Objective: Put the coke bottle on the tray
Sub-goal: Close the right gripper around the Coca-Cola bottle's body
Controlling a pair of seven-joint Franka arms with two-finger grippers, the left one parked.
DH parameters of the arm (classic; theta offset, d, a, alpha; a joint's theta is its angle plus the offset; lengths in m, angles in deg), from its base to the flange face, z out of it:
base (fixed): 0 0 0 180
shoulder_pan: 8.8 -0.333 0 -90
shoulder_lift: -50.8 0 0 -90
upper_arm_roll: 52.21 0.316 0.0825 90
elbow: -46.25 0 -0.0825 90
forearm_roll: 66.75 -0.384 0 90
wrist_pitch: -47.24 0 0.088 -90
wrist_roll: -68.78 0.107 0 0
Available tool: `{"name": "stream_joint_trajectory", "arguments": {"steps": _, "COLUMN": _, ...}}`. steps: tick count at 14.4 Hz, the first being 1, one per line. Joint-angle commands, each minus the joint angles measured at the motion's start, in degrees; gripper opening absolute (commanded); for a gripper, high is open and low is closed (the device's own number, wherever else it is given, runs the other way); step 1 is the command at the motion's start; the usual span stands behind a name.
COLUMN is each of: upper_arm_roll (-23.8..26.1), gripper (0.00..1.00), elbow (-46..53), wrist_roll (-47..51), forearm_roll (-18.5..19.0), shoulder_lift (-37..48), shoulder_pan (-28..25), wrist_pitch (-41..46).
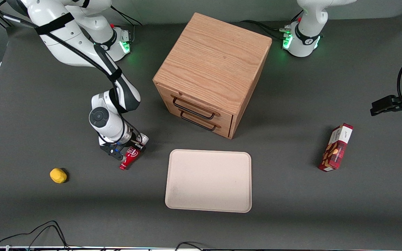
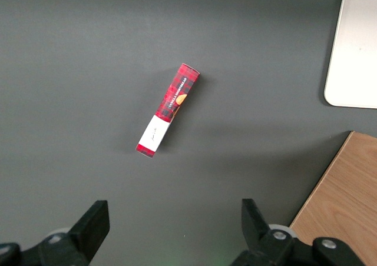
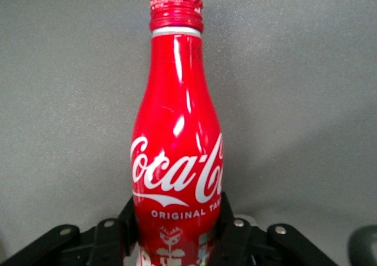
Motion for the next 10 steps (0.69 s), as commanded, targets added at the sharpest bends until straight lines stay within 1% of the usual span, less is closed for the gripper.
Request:
{"name": "stream_joint_trajectory", "arguments": {"steps": 1, "upper_arm_roll": -0.3, "gripper": 0.00, "elbow": -0.2, "wrist_roll": 1.9, "forearm_roll": 1.6, "shoulder_lift": 0.7, "shoulder_pan": -0.2, "wrist_pitch": -0.9}}
{"name": "stream_joint_trajectory", "arguments": {"steps": 4, "upper_arm_roll": -0.3, "gripper": 0.00, "elbow": -0.1, "wrist_roll": 1.7, "forearm_roll": 1.6, "shoulder_lift": 3.1, "shoulder_pan": 0.2, "wrist_pitch": 0.7}}
{"name": "stream_joint_trajectory", "arguments": {"steps": 6, "upper_arm_roll": -0.3, "gripper": 0.00, "elbow": 1.3, "wrist_roll": 1.1, "forearm_roll": 1.6, "shoulder_lift": 6.2, "shoulder_pan": 0.6, "wrist_pitch": 6.6}}
{"name": "stream_joint_trajectory", "arguments": {"steps": 8, "upper_arm_roll": -0.3, "gripper": 0.00, "elbow": 5.8, "wrist_roll": -0.3, "forearm_roll": 1.6, "shoulder_lift": 9.3, "shoulder_pan": 2.0, "wrist_pitch": 17.1}}
{"name": "stream_joint_trajectory", "arguments": {"steps": 10, "upper_arm_roll": -0.2, "gripper": 0.00, "elbow": 13.3, "wrist_roll": -2.8, "forearm_roll": 1.6, "shoulder_lift": 11.1, "shoulder_pan": 2.9, "wrist_pitch": 29.8}}
